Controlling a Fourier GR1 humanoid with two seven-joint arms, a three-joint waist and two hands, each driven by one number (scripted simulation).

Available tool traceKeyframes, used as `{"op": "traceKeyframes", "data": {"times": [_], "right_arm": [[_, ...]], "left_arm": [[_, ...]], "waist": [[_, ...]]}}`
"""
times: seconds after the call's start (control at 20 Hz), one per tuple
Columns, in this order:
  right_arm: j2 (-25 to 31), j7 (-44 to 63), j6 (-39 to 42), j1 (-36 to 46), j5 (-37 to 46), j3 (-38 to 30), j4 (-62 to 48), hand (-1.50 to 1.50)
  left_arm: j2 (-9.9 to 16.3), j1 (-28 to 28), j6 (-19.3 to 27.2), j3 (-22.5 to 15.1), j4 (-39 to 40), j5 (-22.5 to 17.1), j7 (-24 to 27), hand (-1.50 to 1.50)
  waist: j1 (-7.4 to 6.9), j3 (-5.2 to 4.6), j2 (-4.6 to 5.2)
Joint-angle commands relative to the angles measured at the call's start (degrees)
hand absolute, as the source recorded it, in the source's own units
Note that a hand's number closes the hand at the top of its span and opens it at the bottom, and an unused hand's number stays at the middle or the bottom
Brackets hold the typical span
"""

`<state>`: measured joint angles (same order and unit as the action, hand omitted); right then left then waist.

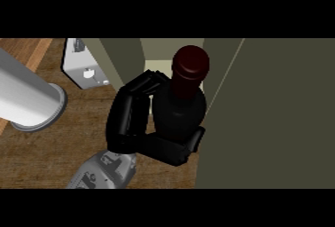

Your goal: Pick up the wine, place it into the cabinet and close the cabinet

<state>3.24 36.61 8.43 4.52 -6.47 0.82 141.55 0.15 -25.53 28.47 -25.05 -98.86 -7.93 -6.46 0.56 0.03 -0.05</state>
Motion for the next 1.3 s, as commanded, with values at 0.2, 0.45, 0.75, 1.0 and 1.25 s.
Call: {"op": "traceKeyframes", "data": {"times": [0.2,0.45,0.75,1.0,1.25], "right_arm": [[-0.42,1.17,0.43,-2.59,-3.87,1.51,5.27,-1.5],[-0.9,2.67,0.03,-4.96,-3.47,3.4,9.12,-1.5],[0.14,4.09,-0.24,-3.37,-5.95,-0.19,9.22,-1.5],[-0.14,0.93,1.47,-3.75,-7.16,-0.97,5.99,-1.5],[-0.94,-2.28,1.64,-4.93,-4.03,-0.07,4.05,-1.5]], "left_arm": [[-0.15,-5.4,5.78,-0.92,5.92,1.43,1.29,1.5],[-0.15,-8.74,7.41,-0.95,10.76,-1.04,2.06,1.5],[-0.15,-5.74,6.34,0.45,13.67,-6.37,9.48,1.5],[-0.15,-3.8,7.3,-1.01,17.42,-9.93,15.88,1.5],[-0.15,-6.03,9.02,-2.57,23.98,-10.99,19.84,1.5]], "waist": [[-0.09,-0.01,0.0],[0.27,-0.02,-0.01],[0.13,-0.03,-0.01],[0.15,-0.01,0.05],[0.12,-0.01,0.07]]}}
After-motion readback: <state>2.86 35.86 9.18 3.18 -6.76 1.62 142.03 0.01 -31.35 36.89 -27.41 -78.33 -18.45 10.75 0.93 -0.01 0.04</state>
